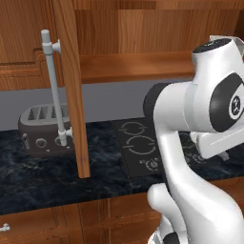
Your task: Retrieve the tupperware from the cabinet, then place the raw meat into the tupperware to avoid contamination.
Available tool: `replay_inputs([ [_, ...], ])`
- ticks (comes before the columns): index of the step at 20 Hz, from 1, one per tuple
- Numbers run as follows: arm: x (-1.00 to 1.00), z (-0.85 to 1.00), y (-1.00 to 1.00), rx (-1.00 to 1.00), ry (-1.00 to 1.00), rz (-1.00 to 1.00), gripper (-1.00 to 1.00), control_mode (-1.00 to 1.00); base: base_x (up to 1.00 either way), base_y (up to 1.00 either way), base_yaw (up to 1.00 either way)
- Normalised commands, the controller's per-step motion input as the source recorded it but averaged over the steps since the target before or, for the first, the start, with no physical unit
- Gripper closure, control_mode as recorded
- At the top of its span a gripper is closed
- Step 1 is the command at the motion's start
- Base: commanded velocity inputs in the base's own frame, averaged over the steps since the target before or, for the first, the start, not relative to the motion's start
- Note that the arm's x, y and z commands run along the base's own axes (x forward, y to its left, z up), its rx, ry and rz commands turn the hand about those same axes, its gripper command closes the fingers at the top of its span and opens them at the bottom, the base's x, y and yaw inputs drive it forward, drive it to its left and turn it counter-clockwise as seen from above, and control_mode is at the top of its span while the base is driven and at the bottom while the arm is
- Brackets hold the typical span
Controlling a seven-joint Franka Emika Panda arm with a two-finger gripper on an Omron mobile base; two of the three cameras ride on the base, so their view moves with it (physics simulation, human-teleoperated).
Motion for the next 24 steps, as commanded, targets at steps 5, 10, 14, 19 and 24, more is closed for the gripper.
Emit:
replay_inputs([
  [5, 0.75, -0.32, -0.16, 0.03, 0.18, 0.07, -1.0, -1.0, 0.0, 0.0, 0.0],
  [10, 0.35, 0.14, -0.26, -0.14, 0.13, 0.17, -1.0, -1.0, 0.0, 0.0, 0.0],
  [14, 0.29, 0.15, -0.33, -0.32, 0.19, 0.11, -1.0, -1.0, 0.0, 0.0, 0.0],
  [19, 0.3, 0.0, -0.61, -0.33, 0.26, 0.12, -1.0, -1.0, 0.0, 0.0, 0.0],
  [24, -0.04, 0.0, -0.55, -0.35, 0.26, 0.08, -1.0, -1.0, 0.0, 0.0, 0.0],
])
